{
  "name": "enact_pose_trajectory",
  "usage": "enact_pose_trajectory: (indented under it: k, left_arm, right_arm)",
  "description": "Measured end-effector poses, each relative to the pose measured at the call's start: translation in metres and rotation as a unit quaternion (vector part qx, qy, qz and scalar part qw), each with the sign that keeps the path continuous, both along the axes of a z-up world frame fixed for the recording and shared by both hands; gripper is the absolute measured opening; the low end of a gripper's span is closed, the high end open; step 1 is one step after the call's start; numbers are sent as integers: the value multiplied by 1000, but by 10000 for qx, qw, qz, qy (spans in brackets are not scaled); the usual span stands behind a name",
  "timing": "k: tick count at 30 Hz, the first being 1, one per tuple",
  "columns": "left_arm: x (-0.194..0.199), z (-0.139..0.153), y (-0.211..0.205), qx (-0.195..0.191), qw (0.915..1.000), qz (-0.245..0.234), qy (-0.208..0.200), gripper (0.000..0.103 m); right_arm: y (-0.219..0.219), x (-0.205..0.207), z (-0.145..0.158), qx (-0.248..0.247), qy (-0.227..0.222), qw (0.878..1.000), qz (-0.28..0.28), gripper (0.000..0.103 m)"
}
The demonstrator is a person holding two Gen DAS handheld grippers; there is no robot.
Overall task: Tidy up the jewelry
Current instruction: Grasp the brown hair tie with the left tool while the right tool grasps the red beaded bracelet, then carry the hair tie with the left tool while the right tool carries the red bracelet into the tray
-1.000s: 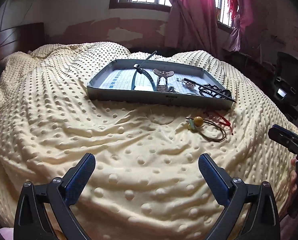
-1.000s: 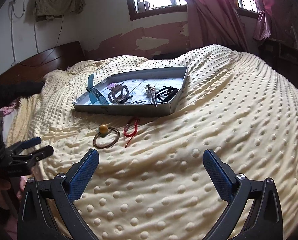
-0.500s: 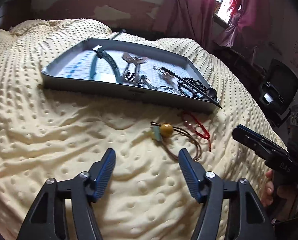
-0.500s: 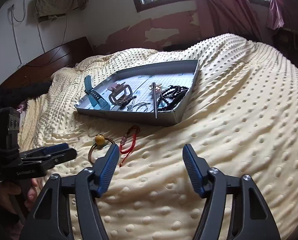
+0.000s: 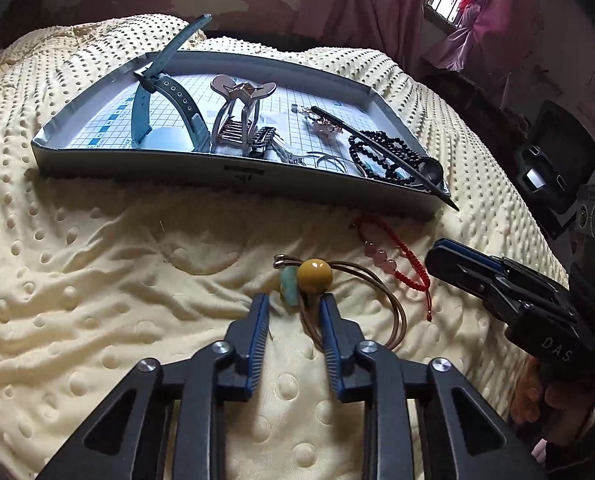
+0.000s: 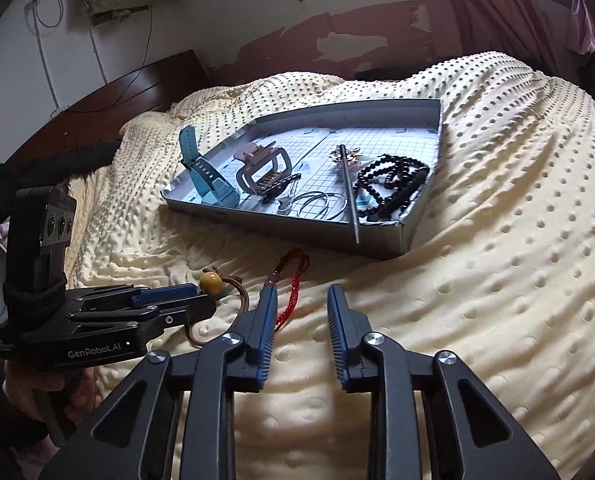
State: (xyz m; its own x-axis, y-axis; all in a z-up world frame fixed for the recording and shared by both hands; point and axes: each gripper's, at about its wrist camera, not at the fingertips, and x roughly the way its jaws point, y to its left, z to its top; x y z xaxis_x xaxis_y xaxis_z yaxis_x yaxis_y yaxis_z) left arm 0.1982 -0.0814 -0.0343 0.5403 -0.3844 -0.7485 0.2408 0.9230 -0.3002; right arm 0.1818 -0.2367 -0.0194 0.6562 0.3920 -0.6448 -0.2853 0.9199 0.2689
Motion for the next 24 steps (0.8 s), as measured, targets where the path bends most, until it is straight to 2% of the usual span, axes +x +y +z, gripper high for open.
enact_pose_trajectory:
  k: [1,7,9,10,12,14,24]
  left_arm:
    - [1,-1,0,1,10000,-17,14,17]
    - [1,1,2,-3,10000,-71,-12,8]
    - [-1,3,4,-6,10000,-70,-43,7]
    - [-2,4,6,16,10000,-69,-63,7]
    - [-4,7,8,19,9999,-54,-104,7]
    - [-5,10,12,-56,9999,-41,-94,7]
    - [-20,39,24,-41,9991,23,-414,7]
  right_arm:
    - [3,3,-1,-26,15,10000,35,17]
    - [16,14,-7,-245,153,9995,117,17]
    - [19,15,-10,-354,222,9991,98,16]
    - [20,14,-11,-397,256,9988,83,15]
    - [19,12,-12,-448,317,9985,35,6]
    - [19,10,-12,-475,338,9983,-5,3]
    - [19,-21,7,-462,-230,9986,-90,3]
